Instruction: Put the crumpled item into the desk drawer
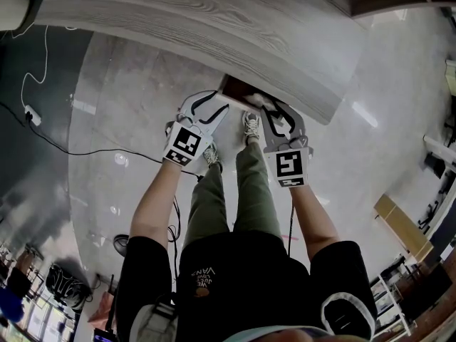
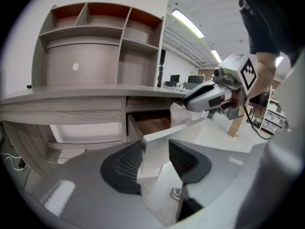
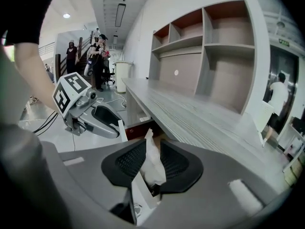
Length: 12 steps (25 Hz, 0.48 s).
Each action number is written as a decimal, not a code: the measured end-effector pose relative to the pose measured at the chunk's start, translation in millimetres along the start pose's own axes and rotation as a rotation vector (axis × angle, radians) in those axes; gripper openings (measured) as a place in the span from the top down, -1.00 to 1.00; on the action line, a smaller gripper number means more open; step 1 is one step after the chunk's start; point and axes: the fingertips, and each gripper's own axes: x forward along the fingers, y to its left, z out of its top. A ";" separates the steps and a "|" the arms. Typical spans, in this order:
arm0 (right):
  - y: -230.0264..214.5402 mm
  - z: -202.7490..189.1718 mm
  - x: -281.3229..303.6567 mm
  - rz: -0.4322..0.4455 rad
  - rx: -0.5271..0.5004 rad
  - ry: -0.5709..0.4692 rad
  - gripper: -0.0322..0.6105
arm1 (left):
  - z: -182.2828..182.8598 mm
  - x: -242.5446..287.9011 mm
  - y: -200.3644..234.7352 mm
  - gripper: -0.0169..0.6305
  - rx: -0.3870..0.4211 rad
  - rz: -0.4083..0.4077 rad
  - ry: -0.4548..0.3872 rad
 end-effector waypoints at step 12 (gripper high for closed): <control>-4.2 -8.9 -18.0 -0.036 0.032 0.013 0.68 | -0.2 0.5 1.2 0.27 -0.008 0.000 0.004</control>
